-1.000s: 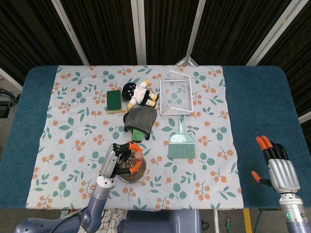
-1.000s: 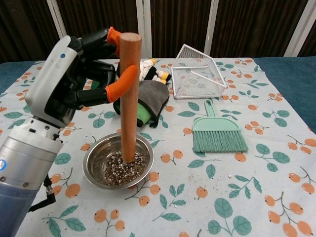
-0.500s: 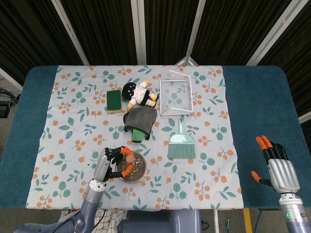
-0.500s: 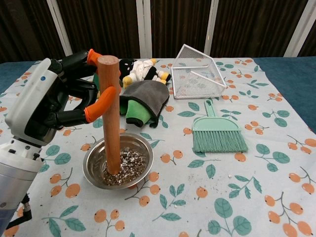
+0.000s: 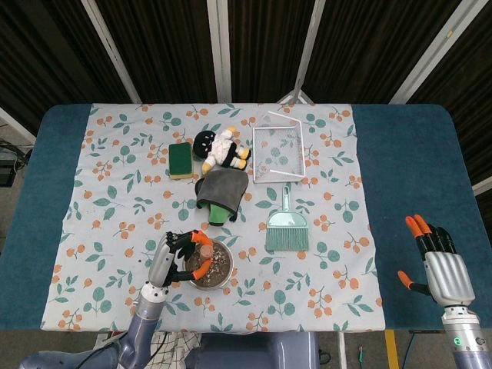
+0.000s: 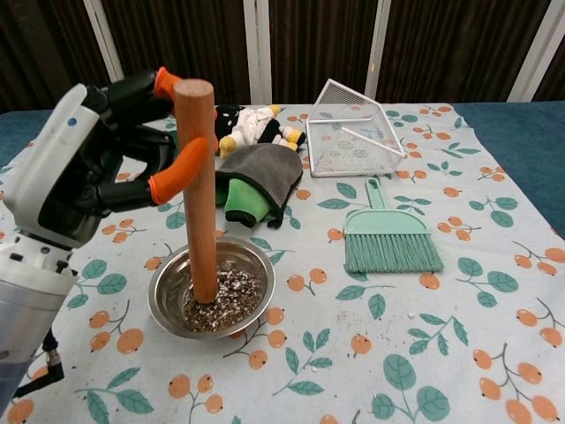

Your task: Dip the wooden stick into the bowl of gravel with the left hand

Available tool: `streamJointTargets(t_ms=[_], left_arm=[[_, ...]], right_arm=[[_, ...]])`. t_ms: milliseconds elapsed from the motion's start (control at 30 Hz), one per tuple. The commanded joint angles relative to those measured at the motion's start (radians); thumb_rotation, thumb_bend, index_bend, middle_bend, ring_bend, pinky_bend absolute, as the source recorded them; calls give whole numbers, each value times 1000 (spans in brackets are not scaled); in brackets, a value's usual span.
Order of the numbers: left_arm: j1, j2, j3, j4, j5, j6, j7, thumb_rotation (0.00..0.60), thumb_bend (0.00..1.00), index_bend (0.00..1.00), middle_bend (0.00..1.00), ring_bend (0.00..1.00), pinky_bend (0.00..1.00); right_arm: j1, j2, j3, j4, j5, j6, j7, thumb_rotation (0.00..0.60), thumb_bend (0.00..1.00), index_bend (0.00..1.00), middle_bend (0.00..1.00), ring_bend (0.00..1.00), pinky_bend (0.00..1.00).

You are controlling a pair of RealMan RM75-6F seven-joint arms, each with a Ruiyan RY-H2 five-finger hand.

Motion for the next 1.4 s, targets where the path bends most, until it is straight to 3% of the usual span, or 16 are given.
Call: streamJointTargets(t_ms=[33,333,600,800,967,1167,1400], left_arm=[[-52,34,-50,-87,19,-14,66,600,909,551,624,864,958],[-76,155,-69,-245,55,-26,184,600,909,550,619,864,958],[-78,382,-54,-318,99,-73,318,600,909,551,626,865,958],[-67,572,-24,-267,96,-138,394,600,909,565,643,866,958],[-50,648,6,-181,85,-173,429,600,909,568,648,866,958],[-27,672,58,-68,77,-217,454,600,909,568,646,866,958],[-1,632,108,62,65,-258,454,600,909,568,644,866,958]], right_arm=[[0,0,0,0,0,0,0,600,269,0,0,0,0],[-1,0,0,-1,1,0,1,600,269,0,0,0,0],[0,3,-1,-2,-2,-2,5,600,269,0,0,0,0],[1,3,-2,-3,-2,-4,7,600,269,0,0,0,0],[1,2,-2,-5,0,-5,4,600,269,0,0,0,0],[0,2,-1,-8,3,-4,-1,600,269,0,0,0,0],[0,1,-1,-10,6,-5,-7,600,269,0,0,0,0]])
